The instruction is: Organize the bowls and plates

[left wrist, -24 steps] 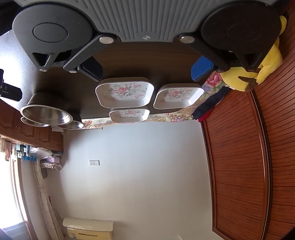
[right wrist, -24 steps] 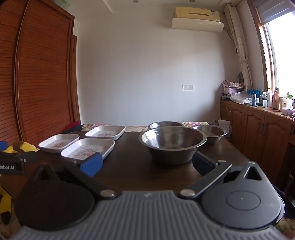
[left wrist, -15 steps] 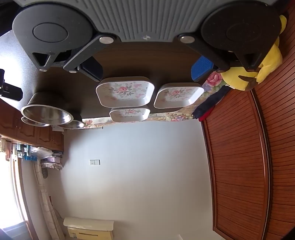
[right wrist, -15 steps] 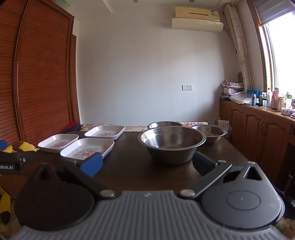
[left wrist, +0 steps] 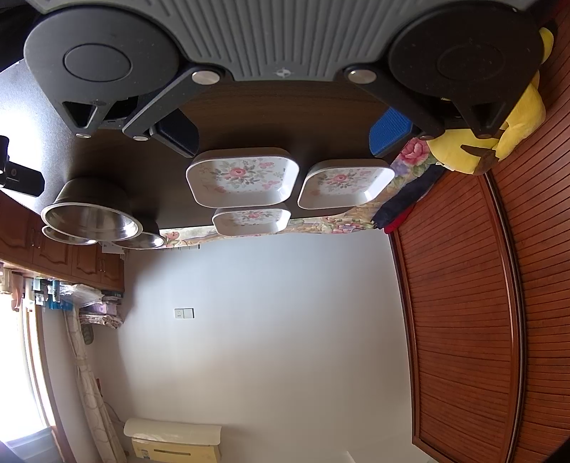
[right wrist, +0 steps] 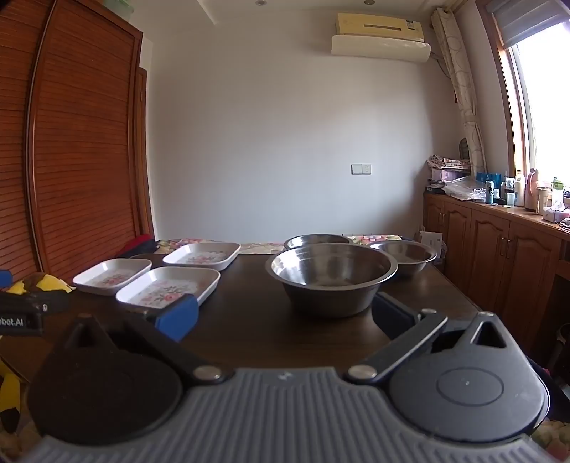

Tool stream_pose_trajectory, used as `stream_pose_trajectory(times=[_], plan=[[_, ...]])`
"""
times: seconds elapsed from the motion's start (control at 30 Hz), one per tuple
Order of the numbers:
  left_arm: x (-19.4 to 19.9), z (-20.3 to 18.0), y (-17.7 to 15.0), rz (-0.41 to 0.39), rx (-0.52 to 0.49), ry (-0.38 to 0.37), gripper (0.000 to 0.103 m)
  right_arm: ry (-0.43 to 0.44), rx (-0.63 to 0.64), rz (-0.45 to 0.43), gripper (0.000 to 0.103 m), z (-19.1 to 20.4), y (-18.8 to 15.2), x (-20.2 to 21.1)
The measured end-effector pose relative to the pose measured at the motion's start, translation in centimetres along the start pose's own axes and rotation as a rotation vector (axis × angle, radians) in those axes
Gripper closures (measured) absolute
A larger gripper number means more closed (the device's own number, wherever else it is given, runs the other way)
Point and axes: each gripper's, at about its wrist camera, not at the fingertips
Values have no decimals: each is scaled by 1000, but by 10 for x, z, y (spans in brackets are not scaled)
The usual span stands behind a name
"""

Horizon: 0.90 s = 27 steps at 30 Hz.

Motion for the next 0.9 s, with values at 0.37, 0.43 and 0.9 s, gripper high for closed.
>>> stream_pose_trajectory(times=[0.37,0.43,0.9], plan=[[1,0,0,-2,0,-2,0,-1,0,-1,0,-2,1,2],[2,-1,-1,-2,-5,-4,0,-1,-1,-1,0,-3,1,3],[2,0,-1,-3,-6,-4,0,-1,-2,0,0,-4,0,2]])
Point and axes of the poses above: each gripper's, at about its wrist camera, not at the fingertips, and x roughly against the way its jaws point, z to its left, y to its top, and after that the axes turned 3 degrees about y, right-handed
